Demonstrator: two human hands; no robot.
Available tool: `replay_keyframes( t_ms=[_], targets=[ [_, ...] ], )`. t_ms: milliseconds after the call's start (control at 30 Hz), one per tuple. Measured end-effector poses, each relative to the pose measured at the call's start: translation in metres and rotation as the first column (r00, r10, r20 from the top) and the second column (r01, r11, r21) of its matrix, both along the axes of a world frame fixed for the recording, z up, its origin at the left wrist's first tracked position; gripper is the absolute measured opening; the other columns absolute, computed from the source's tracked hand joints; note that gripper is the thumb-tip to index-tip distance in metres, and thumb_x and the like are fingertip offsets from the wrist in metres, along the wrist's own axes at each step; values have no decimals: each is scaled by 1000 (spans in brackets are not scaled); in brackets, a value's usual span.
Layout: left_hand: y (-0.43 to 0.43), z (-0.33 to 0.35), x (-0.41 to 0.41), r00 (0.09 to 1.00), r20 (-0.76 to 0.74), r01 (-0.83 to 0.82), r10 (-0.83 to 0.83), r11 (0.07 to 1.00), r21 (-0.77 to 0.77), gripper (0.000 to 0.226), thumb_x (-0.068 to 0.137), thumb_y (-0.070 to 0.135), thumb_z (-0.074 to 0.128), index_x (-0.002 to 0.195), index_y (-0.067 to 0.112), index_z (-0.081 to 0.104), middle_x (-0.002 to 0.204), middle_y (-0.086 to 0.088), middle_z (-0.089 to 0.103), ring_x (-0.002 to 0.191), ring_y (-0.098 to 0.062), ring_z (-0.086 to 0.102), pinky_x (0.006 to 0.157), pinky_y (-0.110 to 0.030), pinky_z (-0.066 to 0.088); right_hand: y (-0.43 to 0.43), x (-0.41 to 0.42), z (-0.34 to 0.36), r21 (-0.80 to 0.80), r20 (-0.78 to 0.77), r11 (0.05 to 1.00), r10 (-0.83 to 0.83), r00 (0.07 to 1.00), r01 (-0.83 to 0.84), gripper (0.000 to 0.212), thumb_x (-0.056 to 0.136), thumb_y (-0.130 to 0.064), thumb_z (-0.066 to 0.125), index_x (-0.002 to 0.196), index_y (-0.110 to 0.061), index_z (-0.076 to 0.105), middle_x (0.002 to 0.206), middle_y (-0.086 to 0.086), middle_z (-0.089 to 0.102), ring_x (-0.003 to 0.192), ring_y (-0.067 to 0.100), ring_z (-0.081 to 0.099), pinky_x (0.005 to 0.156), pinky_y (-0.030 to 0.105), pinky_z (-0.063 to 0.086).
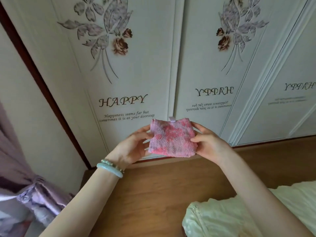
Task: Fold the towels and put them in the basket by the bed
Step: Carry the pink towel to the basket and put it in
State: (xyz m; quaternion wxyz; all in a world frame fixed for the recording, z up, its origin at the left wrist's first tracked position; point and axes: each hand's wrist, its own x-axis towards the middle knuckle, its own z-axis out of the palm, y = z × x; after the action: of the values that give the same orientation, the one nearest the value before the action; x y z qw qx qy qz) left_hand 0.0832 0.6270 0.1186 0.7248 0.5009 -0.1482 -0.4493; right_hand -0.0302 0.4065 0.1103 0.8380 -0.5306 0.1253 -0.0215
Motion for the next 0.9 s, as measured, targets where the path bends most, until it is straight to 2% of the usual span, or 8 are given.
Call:
replay_keyframes(
  t_ms=[100, 167, 367, 567, 633, 700, 800, 900],
  targets=[
    [-41, 2, 35, 1000, 1, 3, -3, 1000, 19, 47, 83, -1, 51, 128, 14, 56, 98, -4, 61, 77, -16, 55, 60, -24, 53, -35, 31, 5, -8, -2, 1000, -30, 1000, 30, 70, 63, 11, 49, 127, -18, 52, 116, 19, 53, 109, 33, 49, 102, 55, 32],
    [-65, 2, 57, 999, -9, 34, -34, 999, 12, 47, 78, -1, 57, 122, 16, 60, 97, -5, 61, 79, -16, 54, 61, -24, 54, -57, 48, 4, -4, -3, 999, -46, 999, 46, 69, 64, 11, 50, 126, -18, 53, 117, 19, 52, 111, 33, 49, 105, 57, 28],
    [-139, -6, 121, 993, -60, 104, -104, 995, -7, 57, 69, 1, 63, 125, 13, 59, 101, -7, 61, 82, -19, 56, 67, -28, 56, -120, 91, -1, 12, -16, 990, -142, 990, 142, 68, 64, 11, 52, 127, -16, 52, 119, 19, 48, 112, 33, 45, 105, 56, 28],
    [-226, -7, 194, 958, -49, 282, -282, 959, 1, 52, 74, 3, 63, 125, 15, 60, 118, -11, 51, 98, -27, 47, 73, -30, 56, -188, 135, -7, 9, -8, 963, -269, 963, 269, 75, 65, 9, 56, 134, -17, 47, 127, 23, 49, 123, 42, 46, 102, 53, 36],
    [-259, -3, 220, 931, -13, 364, -364, 931, 13, 49, 77, 5, 63, 124, 18, 61, 118, -10, 53, 100, -28, 47, 76, -32, 55, -209, 146, -5, 36, -12, 935, -353, 936, 353, 76, 63, 9, 57, 133, -17, 47, 129, 22, 49, 120, 40, 48, 95, 48, 41],
    [-294, 3, 244, 899, 12, 437, -437, 899, 14, 48, 80, 6, 62, 126, 19, 59, 118, -10, 57, 98, -26, 54, 80, -34, 55, -230, 156, -1, 71, 7, 912, -406, 914, 405, 75, 62, 9, 58, 132, -16, 48, 126, 18, 49, 111, 34, 49, 87, 45, 42],
    [-348, 12, 270, 864, -2, 504, -504, 864, 5, 43, 87, 2, 56, 127, 17, 59, 110, -9, 62, 85, -21, 61, 73, -33, 58, -257, 165, 7, 86, 27, 863, -501, 865, 497, 76, 63, 9, 57, 134, -14, 46, 127, 18, 50, 106, 32, 53, 79, 41, 50],
    [-401, 18, 285, 803, 13, 596, -596, 803, 13, 44, 84, 3, 56, 125, 19, 60, 100, -7, 62, 74, -15, 61, 66, -30, 57, -279, 164, 12, 91, 46, 802, -595, 802, 590, 74, 65, 8, 57, 135, -14, 45, 127, 17, 53, 105, 32, 59, 83, 43, 51]
  ],
)
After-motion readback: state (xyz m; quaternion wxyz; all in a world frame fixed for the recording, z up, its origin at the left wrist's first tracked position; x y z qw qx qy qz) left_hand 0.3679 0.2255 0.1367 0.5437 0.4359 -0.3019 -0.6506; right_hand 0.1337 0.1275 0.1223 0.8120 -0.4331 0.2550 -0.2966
